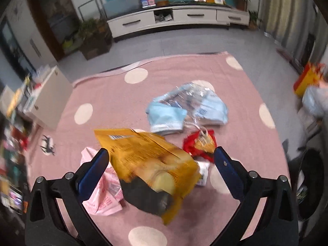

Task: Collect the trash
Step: 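Grasp the yellow paper bag with the right tool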

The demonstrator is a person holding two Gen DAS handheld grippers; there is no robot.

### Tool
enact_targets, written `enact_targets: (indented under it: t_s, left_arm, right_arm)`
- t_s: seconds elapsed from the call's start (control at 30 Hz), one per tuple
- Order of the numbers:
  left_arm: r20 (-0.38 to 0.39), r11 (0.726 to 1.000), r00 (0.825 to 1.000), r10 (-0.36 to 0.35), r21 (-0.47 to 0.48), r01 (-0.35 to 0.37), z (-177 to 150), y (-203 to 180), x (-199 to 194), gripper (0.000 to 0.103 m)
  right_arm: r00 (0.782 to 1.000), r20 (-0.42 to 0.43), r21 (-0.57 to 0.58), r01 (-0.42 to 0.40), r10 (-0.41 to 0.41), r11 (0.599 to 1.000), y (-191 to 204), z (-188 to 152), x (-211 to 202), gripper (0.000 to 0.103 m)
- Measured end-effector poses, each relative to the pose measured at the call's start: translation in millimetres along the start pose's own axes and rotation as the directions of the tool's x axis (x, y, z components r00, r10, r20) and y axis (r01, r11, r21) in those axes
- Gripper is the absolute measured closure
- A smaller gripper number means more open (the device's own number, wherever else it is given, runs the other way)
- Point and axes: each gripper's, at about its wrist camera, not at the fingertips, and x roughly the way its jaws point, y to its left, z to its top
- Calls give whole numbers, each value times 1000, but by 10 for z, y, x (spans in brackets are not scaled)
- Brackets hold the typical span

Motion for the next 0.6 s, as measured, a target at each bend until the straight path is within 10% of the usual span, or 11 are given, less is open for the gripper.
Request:
enact_targets:
  t_s: [0.3,0.47,0.6]
  left_arm:
    - [-6,1000,1000,-13,0,13,22,-32,43,3]
    - [2,999,999,-46,4,46,88,-96,55,3]
    - [22,997,997,-72,15,72,203,-199,90,3]
  right_arm:
    - [971,64,-298,240,-231,924,391,-110,294,5]
    - [980,21,-309,192,-196,931,243,-172,324,59]
    - [988,20,-289,151,-151,945,96,-197,238,78]
